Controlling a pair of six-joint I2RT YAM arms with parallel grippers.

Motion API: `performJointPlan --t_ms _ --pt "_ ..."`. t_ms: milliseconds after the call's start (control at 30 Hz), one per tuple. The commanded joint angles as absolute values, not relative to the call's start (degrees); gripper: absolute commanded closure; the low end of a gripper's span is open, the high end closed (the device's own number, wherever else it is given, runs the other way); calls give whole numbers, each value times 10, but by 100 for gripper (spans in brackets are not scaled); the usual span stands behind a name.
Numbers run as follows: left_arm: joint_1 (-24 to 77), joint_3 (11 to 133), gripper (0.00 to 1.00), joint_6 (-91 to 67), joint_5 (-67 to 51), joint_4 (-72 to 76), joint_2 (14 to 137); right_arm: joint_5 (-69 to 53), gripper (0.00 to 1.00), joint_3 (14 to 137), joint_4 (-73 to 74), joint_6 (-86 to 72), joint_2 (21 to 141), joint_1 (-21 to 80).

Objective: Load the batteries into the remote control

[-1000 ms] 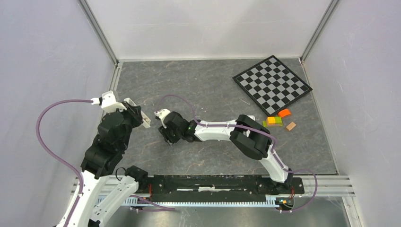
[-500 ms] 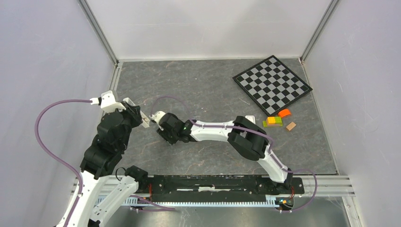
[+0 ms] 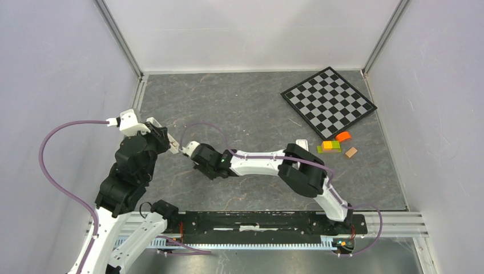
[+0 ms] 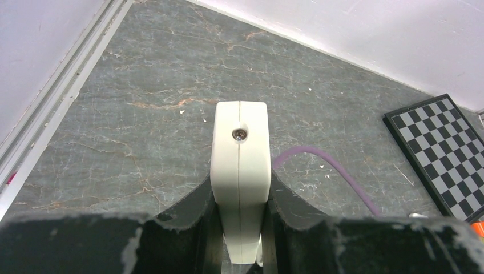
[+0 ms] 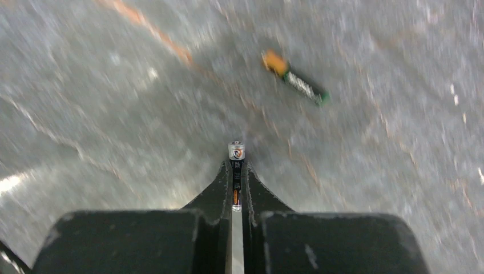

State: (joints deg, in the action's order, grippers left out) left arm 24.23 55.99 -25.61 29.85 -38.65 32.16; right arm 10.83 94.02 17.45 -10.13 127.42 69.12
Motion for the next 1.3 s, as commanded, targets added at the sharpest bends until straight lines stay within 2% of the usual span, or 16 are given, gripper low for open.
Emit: performJointPlan --t_ms 0,233,433,500,633,867,1000,1167,1267 --pt "242 580 98 -240 289 -369 318 113 99 855 218 -95 1190 687" --pt "242 572 98 -238 217 -344 331 117 99 707 207 -151 1077 665" --pt "242 561 98 -245 147 -318 351 139 97 639 237 -187 1026 649" --pt "242 557 98 -248 139 -314 355 139 92 629 240 -188 1020 648" --pt "242 556 98 -252 131 -312 362 133 76 639 250 -177 1029 647" --pt "242 554 98 -250 116 -313 366 119 68 670 279 -162 1061 643" --pt "242 552 98 -249 110 -314 368 101 71 670 280 -157 1067 642" --pt "242 552 98 -249 91 -312 376 91 87 660 266 -166 1064 635" --pt "242 549 98 -248 66 -311 386 99 89 639 232 -173 1037 630"
